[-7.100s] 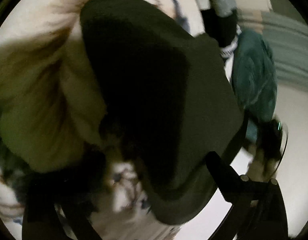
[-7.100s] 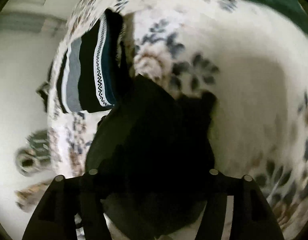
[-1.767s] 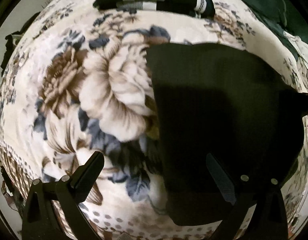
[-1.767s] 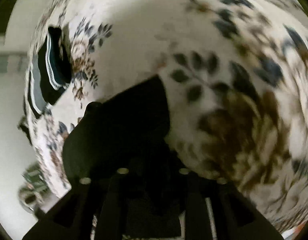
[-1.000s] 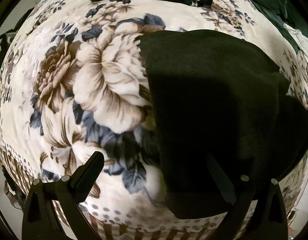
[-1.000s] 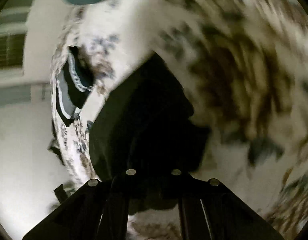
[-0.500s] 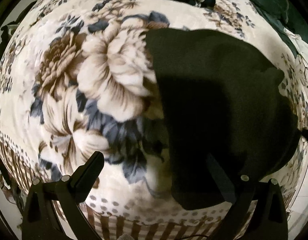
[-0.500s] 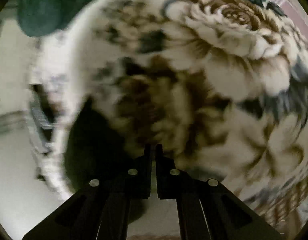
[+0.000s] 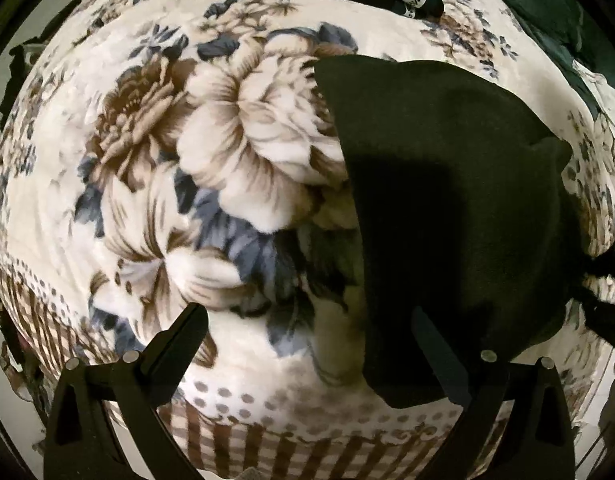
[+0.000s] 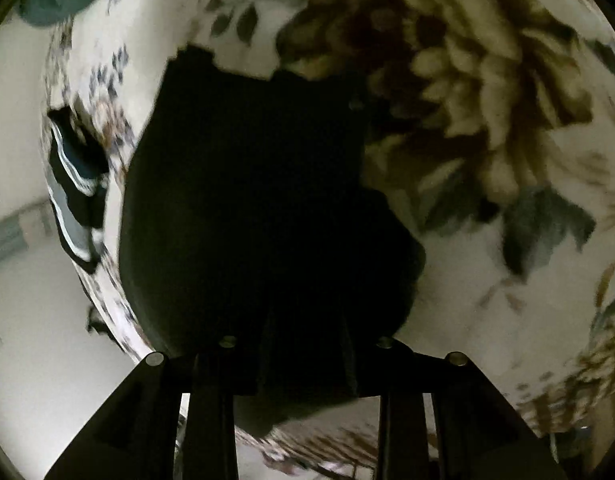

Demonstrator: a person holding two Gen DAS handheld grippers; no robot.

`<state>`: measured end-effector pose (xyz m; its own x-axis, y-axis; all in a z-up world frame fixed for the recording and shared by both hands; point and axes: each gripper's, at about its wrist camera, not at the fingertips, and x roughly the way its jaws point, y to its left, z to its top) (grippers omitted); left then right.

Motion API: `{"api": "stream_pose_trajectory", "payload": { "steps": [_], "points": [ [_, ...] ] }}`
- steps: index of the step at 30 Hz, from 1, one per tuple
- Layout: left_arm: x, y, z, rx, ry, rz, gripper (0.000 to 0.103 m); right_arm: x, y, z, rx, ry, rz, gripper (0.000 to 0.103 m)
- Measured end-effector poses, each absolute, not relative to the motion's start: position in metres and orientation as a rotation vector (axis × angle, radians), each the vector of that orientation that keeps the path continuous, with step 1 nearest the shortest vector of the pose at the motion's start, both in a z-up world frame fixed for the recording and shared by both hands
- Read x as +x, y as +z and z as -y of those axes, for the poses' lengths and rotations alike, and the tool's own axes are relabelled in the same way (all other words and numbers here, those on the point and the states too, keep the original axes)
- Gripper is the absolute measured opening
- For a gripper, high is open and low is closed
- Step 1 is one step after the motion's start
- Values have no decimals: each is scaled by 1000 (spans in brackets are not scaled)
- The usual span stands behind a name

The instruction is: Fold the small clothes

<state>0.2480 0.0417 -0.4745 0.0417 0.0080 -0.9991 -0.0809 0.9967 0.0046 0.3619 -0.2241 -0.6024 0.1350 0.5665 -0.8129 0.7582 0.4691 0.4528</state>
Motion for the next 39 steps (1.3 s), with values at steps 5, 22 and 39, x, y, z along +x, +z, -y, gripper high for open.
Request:
{"api": "stream_pose_trajectory", "payload": {
  "steps": [5, 22, 39],
  "points": [
    [241, -482, -48, -93, 69, -1559, 103, 381, -589, 224, 1186, -219, -1413, 11],
    [268, -479, -53, -149, -16, -1569, 103, 320, -562, 267, 1157, -276, -1491, 28],
    [383, -532, -53, -365, -63, -1606, 103, 415, -602, 330, 1080, -142, -1448, 51]
  ]
}}
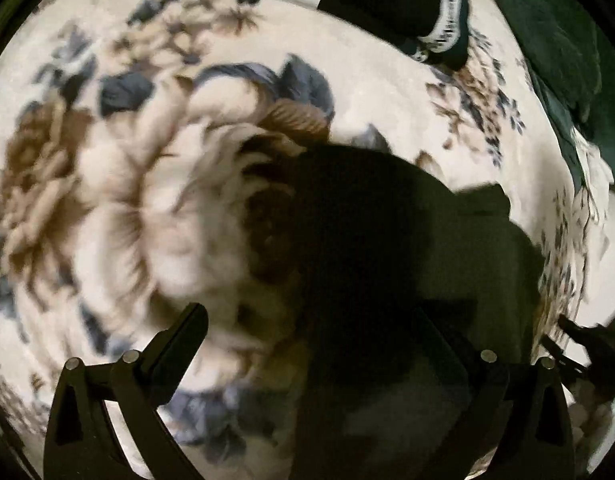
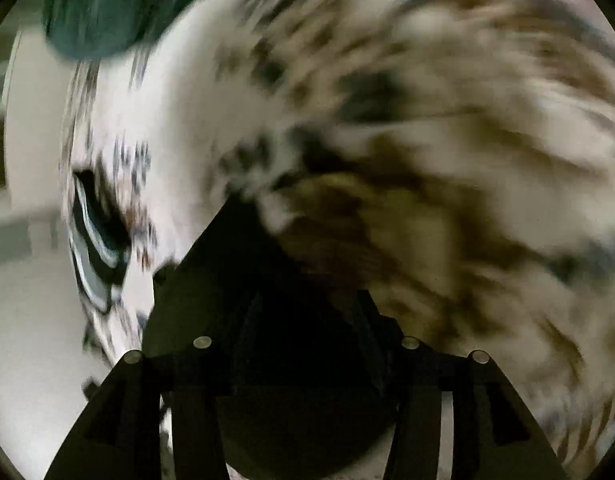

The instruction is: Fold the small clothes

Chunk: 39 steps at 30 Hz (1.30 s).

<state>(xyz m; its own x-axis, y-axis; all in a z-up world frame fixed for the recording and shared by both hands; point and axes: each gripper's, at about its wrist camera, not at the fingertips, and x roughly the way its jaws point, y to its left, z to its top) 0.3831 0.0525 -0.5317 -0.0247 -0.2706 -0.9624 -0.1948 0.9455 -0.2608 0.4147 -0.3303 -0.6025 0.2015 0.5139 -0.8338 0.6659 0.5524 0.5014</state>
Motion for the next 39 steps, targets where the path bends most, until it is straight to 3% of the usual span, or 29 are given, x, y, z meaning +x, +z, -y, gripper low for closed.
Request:
{"api": "stream_pose_trajectory", "payload": {
  "steps": [3, 4, 5, 6, 7, 15, 20, 23, 25, 26, 27, 31, 35, 39],
  "points": [
    [389, -541, -56, -476, -85, -1591, 99, 452, -643, 306, 1029, -38, -1594, 51],
    [388, -540, -57, -500, -96, -1575, 91, 459, -645, 299, 986, -25, -1599, 51],
    [388, -539, -56, -522, -121, -1559, 67, 464, -640, 294, 935, -22, -1580, 45],
    [385, -536, -57, -529, -138, -1558, 47, 469, -633, 289, 900, -3, -1552, 9],
    [384, -534, -54, -526, -148, -1559, 44, 475, -624, 284, 869, 16, -1532, 5],
    [378, -522, -67, -540, -103, -1530, 44, 533, -541, 276, 653, -25, -1278, 5],
    [378, -528, -75, -619, -113, -1555, 44, 552, -590, 269, 586, -12, -1536, 5],
    [369, -524, -75, -675, -178, -1551, 46, 526, -599, 291, 740, -14, -1585, 10],
    [358, -525, -72, -676, -215, -1568, 67, 495, -593, 313, 861, -32, -1545, 27],
    [350, -527, -70, -677, -233, -1582, 82, 481, -590, 322, 908, -37, -1529, 42],
    [342, -528, -69, -681, -247, -1595, 85, 465, -591, 328, 955, -39, -1513, 51],
    [309, -553, -59, -755, -301, -1689, 85, 408, -602, 338, 1160, 23, -1491, 58],
    [303, -568, -50, -888, -351, -1665, 86, 383, -630, 314, 1249, 142, -1514, 70],
    [316, -569, -39, -861, -398, -1644, 86, 378, -649, 298, 1264, 156, -1521, 71]
  ]
}}
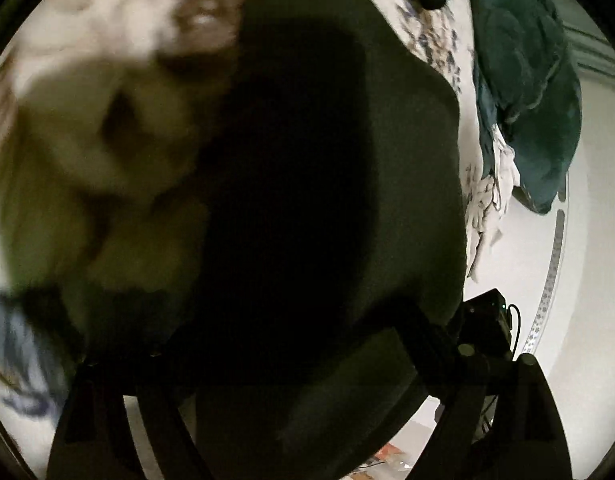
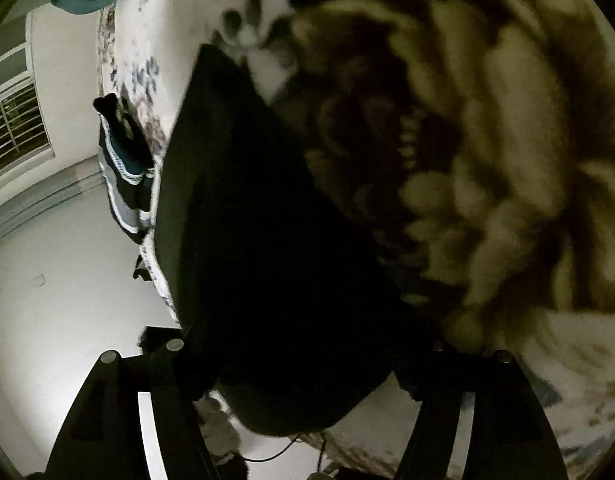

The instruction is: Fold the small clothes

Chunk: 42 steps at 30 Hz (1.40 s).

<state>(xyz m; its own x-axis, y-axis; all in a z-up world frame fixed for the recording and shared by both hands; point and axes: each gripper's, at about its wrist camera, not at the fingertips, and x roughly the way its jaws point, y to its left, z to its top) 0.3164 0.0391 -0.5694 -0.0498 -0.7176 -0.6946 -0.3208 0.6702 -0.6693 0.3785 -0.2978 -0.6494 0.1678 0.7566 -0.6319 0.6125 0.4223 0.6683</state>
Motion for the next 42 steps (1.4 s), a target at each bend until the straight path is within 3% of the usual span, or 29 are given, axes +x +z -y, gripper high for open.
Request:
{"api": "stream_pose_trajectory", "payload": {
  "steps": [7, 9, 14, 18, 22, 23, 24, 25, 26, 27, 32, 34, 35, 36, 38, 42],
  "points": [
    [323, -568, -31, -835, -433, -1623, 86, 346, -624, 302, 1275, 156, -1489, 71],
    [320, -572, -31, -856, -422, -1613, 86, 337, -621, 302, 1266, 163, -1502, 83],
    [322, -578, -29, -891, -425, -1593, 90, 337, -643, 273, 1271, 271, -1527, 87],
    [322, -576, -29, -875, -449, -1580, 90, 352, -665, 252, 1321, 321, -1475, 103],
    [325, -568, -27, -840, -504, -1543, 89, 361, -662, 236, 1298, 363, -1374, 103],
    [329, -566, -24, -831, -520, -1542, 80, 361, -658, 231, 1280, 358, -1356, 103],
    [334, -564, -24, -838, -532, -1540, 71, 361, -656, 228, 1274, 351, -1342, 97],
    [339, -562, -26, -858, -538, -1536, 69, 360, -655, 226, 1266, 333, -1332, 86],
    [346, -559, -30, -886, -544, -1531, 64, 358, -654, 222, 1268, 327, -1327, 48],
    [353, -557, -32, -898, -554, -1530, 58, 356, -652, 218, 1274, 316, -1318, 36],
    [392, -534, -34, -748, -622, -1553, 58, 329, -623, 179, 1289, 208, -1302, 30],
    [400, -541, -34, -656, -610, -1606, 58, 315, -623, 161, 1305, 167, -1345, 31],
    [401, -549, -35, -621, -598, -1649, 61, 309, -627, 158, 1313, 122, -1358, 37],
    [400, -555, -38, -608, -585, -1677, 61, 306, -631, 159, 1321, 84, -1369, 54],
    [395, -559, -47, -634, -561, -1698, 61, 304, -640, 164, 1355, 46, -1431, 67],
    [376, -532, -64, -588, -483, -1639, 64, 302, -620, 184, 1299, 35, -1495, 67]
  ]
}}
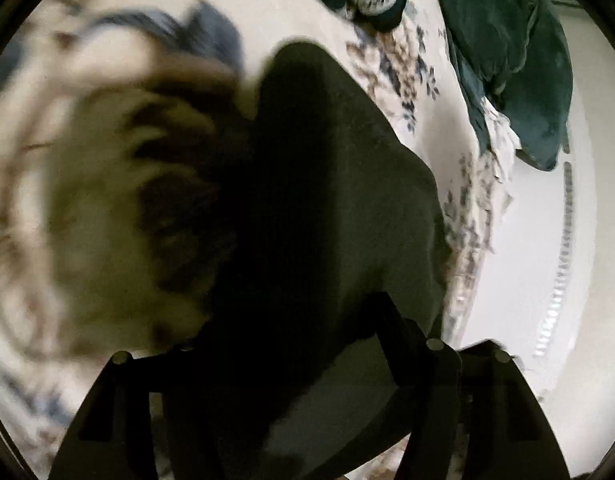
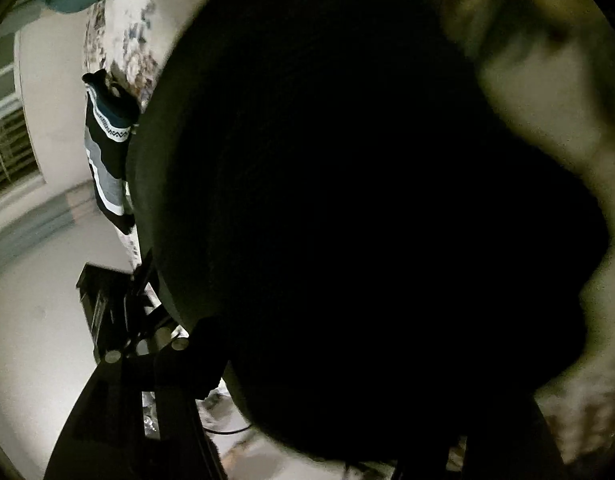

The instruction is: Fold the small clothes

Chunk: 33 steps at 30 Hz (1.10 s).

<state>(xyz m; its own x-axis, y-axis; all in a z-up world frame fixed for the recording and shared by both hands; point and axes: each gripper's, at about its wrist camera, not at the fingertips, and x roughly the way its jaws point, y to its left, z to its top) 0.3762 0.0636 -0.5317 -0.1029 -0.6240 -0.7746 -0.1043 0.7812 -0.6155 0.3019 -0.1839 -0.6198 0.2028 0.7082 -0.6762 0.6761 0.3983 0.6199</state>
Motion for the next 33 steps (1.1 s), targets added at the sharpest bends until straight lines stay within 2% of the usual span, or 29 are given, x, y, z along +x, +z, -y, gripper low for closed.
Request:
{"api": "stream_pose_trajectory", "payload": {
  "steps": [1, 2, 7, 9, 12, 17, 18, 19, 20, 25, 28, 33],
  "points": [
    [369, -522, -69, -553, -448, -1618, 70, 298, -609, 194, 1258, 31, -1493, 67],
    [360, -513, -74, -501, -396, -1603, 84, 294, -598, 202, 1205, 18, -1499, 67],
    [294, -498, -97, -263, -109, -1575, 88, 292, -566, 253, 1059, -143, -1448, 67],
    [269, -508, -102, -245, -66, -1563, 103, 306, -568, 271, 1073, -166, -1416, 67],
    [251, -528, -107, -290, -62, -1554, 103, 344, -581, 287, 1053, -184, -1374, 67],
    [250, -548, -123, -410, -85, -1535, 103, 398, -637, 298, 993, -184, -1506, 70],
    [250, -550, -127, -426, -95, -1534, 103, 399, -634, 297, 957, -187, -1497, 65],
    [250, -553, -131, -447, -110, -1529, 103, 406, -625, 293, 897, -172, -1471, 50],
    [249, -556, -138, -468, -123, -1521, 103, 410, -618, 291, 859, -150, -1468, 3],
    [238, -560, -158, -603, -89, -1436, 103, 432, -557, 295, 802, -110, -1282, 4],
    [242, -563, -172, -679, -27, -1457, 103, 458, -530, 297, 757, -95, -1203, 4],
    [251, -543, -183, -703, 30, -1501, 103, 475, -532, 287, 612, -98, -1250, 4]
  ]
}}
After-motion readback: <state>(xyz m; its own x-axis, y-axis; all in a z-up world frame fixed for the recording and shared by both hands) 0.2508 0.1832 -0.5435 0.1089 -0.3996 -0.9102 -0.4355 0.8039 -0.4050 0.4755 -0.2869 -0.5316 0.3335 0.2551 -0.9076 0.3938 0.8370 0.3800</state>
